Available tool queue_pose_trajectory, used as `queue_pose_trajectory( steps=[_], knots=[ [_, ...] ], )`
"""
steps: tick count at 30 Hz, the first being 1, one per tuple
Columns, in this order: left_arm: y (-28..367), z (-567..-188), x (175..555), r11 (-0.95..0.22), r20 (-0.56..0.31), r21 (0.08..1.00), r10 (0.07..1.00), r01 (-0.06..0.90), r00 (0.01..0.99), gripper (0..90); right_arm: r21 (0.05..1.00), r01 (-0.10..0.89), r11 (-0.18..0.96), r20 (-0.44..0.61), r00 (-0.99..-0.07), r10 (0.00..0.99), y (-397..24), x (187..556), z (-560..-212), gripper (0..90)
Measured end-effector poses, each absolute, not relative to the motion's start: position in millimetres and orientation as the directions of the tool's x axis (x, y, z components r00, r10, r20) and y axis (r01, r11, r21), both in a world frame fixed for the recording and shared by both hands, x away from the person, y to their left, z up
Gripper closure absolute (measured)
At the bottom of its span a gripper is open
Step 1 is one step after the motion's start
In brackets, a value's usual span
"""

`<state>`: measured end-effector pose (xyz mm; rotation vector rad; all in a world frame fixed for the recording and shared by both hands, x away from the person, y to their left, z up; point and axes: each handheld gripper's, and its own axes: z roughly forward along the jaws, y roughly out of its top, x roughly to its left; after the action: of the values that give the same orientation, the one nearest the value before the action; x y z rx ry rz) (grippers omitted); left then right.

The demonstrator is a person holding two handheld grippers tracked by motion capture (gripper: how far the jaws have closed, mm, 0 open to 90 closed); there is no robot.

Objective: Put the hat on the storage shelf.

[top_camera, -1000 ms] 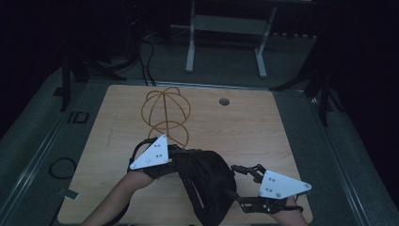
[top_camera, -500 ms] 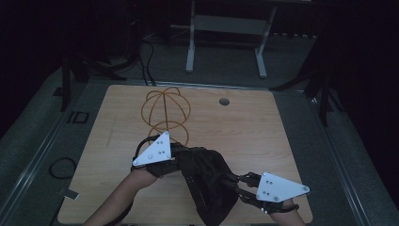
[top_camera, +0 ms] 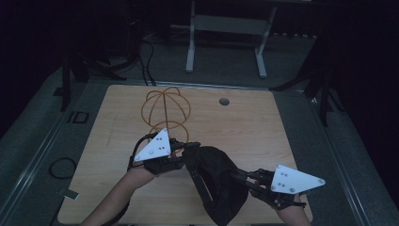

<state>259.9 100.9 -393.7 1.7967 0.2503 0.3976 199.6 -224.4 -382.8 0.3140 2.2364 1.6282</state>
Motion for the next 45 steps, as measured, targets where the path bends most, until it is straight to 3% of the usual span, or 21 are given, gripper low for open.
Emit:
queue_pose_trajectory(
  steps=[3,23,45],
  knots=[
    [108,-393,259,-0.259,0.129,0.966,0.389,-0.026,0.912,70.4,0.957,-0.019,0.290,-0.141,-0.902,0.407,-232,202,-380,87.6],
    [172,-431,243,-0.309,0.082,0.945,0.531,0.103,0.844,67.2,0.976,0.035,0.215,-0.107,-0.783,0.613,-257,241,-349,87.6],
    [233,-514,223,-0.264,-0.021,0.920,0.704,0.289,0.710,64.8,0.960,0.041,0.277,-0.157,-0.738,0.656,-195,320,-306,87.5]
  ],
)
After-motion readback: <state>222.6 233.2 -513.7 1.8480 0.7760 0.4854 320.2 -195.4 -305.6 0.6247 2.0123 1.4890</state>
